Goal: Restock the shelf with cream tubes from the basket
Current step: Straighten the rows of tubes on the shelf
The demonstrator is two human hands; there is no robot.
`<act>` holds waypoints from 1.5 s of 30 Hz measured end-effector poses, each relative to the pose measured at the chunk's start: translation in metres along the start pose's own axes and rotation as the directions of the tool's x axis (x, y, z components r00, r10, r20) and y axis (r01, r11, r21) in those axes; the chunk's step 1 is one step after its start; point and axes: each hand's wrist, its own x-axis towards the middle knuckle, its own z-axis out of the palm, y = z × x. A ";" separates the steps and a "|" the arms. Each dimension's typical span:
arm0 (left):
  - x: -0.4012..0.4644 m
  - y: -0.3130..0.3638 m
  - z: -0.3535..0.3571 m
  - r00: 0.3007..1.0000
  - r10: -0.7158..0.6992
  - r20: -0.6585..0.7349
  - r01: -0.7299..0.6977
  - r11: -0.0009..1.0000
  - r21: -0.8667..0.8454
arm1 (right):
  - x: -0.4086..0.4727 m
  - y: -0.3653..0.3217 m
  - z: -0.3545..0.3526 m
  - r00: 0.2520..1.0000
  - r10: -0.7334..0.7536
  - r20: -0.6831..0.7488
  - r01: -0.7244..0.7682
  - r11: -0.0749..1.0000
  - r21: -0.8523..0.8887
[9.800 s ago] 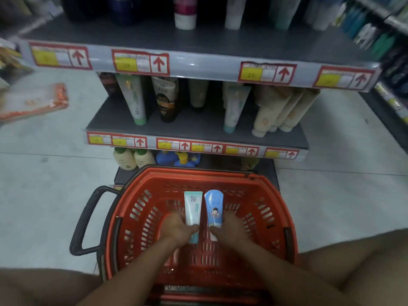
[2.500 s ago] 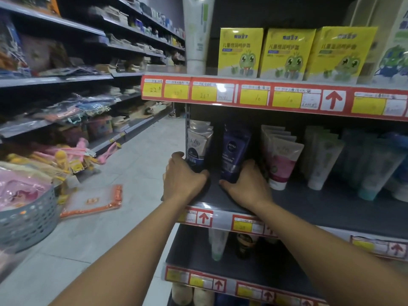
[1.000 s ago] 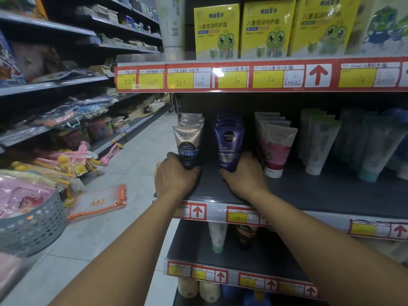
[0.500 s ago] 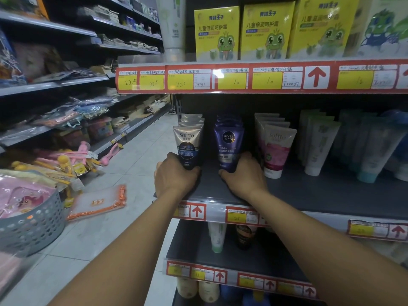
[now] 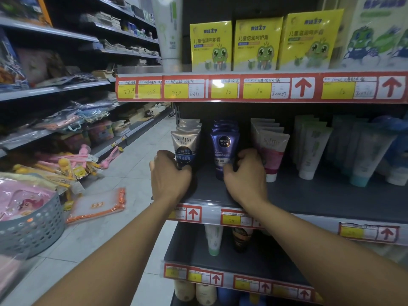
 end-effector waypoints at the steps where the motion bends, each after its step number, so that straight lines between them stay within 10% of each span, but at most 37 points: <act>1: -0.001 0.001 -0.001 1.000 -0.005 -0.012 0.005 1.000 -0.007 | -0.002 -0.001 -0.004 1.000 -0.026 -0.008 0.026 1.000 -0.005; 23: -0.089 0.117 0.040 0.957 0.281 0.069 -0.262 0.942 -0.208 | -0.003 0.067 -0.135 0.999 -0.051 0.014 0.053 0.983 -0.174; 45: -0.109 0.134 0.123 0.983 0.135 0.123 -0.141 0.989 0.035 | 0.031 0.130 -0.171 0.988 0.145 0.054 -0.136 0.980 -0.147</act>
